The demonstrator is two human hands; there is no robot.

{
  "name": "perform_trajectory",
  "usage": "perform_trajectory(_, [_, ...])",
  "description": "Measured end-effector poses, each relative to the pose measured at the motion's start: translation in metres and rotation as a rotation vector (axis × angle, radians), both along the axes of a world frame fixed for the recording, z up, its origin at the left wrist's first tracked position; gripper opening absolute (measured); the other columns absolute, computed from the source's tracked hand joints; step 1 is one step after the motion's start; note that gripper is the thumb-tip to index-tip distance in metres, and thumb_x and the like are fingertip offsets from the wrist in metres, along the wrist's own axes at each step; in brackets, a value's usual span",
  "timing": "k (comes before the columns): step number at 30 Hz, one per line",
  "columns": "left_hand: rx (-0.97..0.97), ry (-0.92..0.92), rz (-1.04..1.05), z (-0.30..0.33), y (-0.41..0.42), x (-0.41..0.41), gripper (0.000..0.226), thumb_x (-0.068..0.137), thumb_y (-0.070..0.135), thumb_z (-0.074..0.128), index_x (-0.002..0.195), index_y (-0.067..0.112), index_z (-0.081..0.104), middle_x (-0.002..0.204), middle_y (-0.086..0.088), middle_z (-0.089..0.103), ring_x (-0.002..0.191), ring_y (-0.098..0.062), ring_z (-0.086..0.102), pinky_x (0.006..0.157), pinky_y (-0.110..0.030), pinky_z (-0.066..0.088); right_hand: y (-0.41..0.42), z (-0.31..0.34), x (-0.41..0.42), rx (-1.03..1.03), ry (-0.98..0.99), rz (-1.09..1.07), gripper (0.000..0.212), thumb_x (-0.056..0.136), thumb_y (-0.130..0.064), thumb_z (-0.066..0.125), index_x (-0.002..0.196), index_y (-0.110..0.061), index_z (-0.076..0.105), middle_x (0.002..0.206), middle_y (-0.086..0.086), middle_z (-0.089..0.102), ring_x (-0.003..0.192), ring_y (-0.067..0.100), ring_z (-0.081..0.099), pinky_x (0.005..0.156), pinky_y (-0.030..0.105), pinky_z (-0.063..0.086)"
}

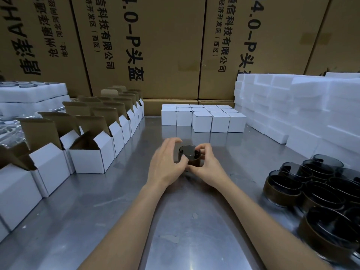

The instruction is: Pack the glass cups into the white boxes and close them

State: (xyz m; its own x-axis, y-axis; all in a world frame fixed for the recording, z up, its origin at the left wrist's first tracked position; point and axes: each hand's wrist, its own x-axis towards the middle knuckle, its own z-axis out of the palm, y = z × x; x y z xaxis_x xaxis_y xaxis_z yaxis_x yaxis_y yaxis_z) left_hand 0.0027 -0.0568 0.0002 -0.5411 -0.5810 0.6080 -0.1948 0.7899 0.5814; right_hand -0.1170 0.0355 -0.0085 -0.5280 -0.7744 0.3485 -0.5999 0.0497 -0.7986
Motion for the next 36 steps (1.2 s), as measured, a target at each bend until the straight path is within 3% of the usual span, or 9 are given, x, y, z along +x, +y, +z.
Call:
perform_trajectory(4, [-0.127, 0.3, 0.388, 0.015, -0.014, 0.011, 0.035, 0.082, 0.022, 0.056, 0.116, 0.013, 0.054, 0.124, -0.004, 0.052, 0.118, -0.022, 0.046, 0.107, -0.041, 0.03, 0.0, 0.003, 0.001, -0.032, -0.118, 0.007, 0.041, 0.085, -0.038, 0.067, 0.114, -0.032, 0.038, 0.11, -0.013, 0.053, 0.091, -0.005, 0.056, 0.081, 0.023, 0.041])
perform_trajectory(6, [-0.068, 0.38, 0.588, 0.018, -0.025, 0.022, 0.04, 0.08, 0.017, 0.059, 0.12, 0.013, 0.053, 0.131, -0.008, 0.047, 0.126, -0.024, 0.04, 0.11, -0.046, 0.021, 0.0, 0.003, 0.002, -0.029, -0.132, 0.01, 0.04, 0.088, -0.04, 0.063, 0.118, -0.031, 0.039, 0.113, -0.01, 0.054, 0.093, 0.0, 0.057, 0.08, 0.023, 0.041])
perform_trajectory(8, [0.012, 0.431, 0.75, 0.018, -0.035, 0.034, 0.047, 0.079, 0.014, 0.061, 0.124, 0.012, 0.049, 0.136, -0.01, 0.043, 0.129, -0.026, 0.036, 0.11, -0.051, 0.017, 0.0, 0.004, 0.003, -0.026, -0.131, 0.005, 0.041, 0.089, -0.039, 0.062, 0.12, -0.029, 0.039, 0.116, -0.008, 0.055, 0.097, 0.009, 0.059, 0.084, 0.026, 0.043])
perform_trajectory(13, [0.201, 0.398, 0.949, 0.012, -0.053, 0.055, 0.054, 0.082, 0.017, 0.064, 0.132, 0.013, 0.042, 0.138, -0.01, 0.043, 0.132, -0.031, 0.033, 0.107, -0.051, 0.019, 0.0, 0.004, 0.004, -0.023, -0.149, 0.001, 0.041, 0.089, -0.04, 0.062, 0.121, -0.028, 0.04, 0.115, -0.009, 0.055, 0.097, 0.011, 0.058, 0.087, 0.028, 0.044])
perform_trajectory(18, [0.137, 0.363, 0.91, 0.013, -0.053, 0.059, 0.046, 0.081, 0.001, 0.059, 0.123, 0.018, 0.049, 0.111, -0.004, 0.062, 0.114, -0.029, 0.044, 0.095, -0.048, 0.025, -0.001, 0.002, 0.002, -0.034, -0.198, 0.02, 0.04, 0.084, -0.039, 0.068, 0.114, -0.031, 0.043, 0.109, -0.013, 0.058, 0.102, 0.015, 0.059, 0.092, 0.032, 0.045])
perform_trajectory(23, [-0.164, 0.266, 0.726, 0.015, -0.038, 0.048, 0.034, 0.081, 0.008, 0.065, 0.112, 0.016, 0.055, 0.093, -0.006, 0.064, 0.085, -0.028, 0.059, 0.079, -0.034, 0.023, -0.001, 0.002, 0.001, -0.058, -0.255, 0.08, 0.036, 0.076, -0.041, 0.07, 0.098, -0.037, 0.042, 0.103, -0.005, 0.058, 0.099, 0.016, 0.058, 0.081, 0.027, 0.043])
perform_trajectory(28, [-0.376, 0.149, 0.402, 0.015, -0.015, 0.02, 0.03, 0.083, 0.014, 0.069, 0.112, 0.011, 0.061, 0.096, -0.007, 0.066, 0.084, -0.027, 0.063, 0.074, -0.041, 0.049, -0.001, 0.006, 0.001, -0.029, -0.32, 0.182, 0.042, 0.065, -0.042, 0.064, 0.1, -0.032, 0.043, 0.098, -0.002, 0.052, 0.092, 0.013, 0.056, 0.074, 0.021, 0.039])
perform_trajectory(33, [-0.376, 0.125, 0.27, 0.013, 0.004, 0.003, 0.027, 0.091, 0.027, 0.062, 0.112, 0.01, 0.062, 0.099, -0.003, 0.068, 0.086, -0.023, 0.065, 0.072, -0.039, 0.054, 0.002, 0.009, -0.002, 0.04, -0.315, 0.262, 0.047, 0.07, -0.045, 0.062, 0.109, -0.028, 0.042, 0.099, -0.003, 0.052, 0.094, 0.009, 0.057, 0.075, 0.019, 0.039])
perform_trajectory(36, [-0.395, 0.229, 0.193, 0.012, 0.007, 0.002, 0.024, 0.095, 0.023, 0.049, 0.109, 0.009, 0.063, 0.104, -0.004, 0.066, 0.092, -0.021, 0.062, 0.074, -0.033, 0.052, 0.001, 0.006, -0.002, 0.007, -0.301, 0.192, 0.031, 0.085, -0.045, 0.062, 0.105, -0.027, 0.047, 0.101, -0.004, 0.053, 0.093, 0.008, 0.055, 0.072, 0.019, 0.037])
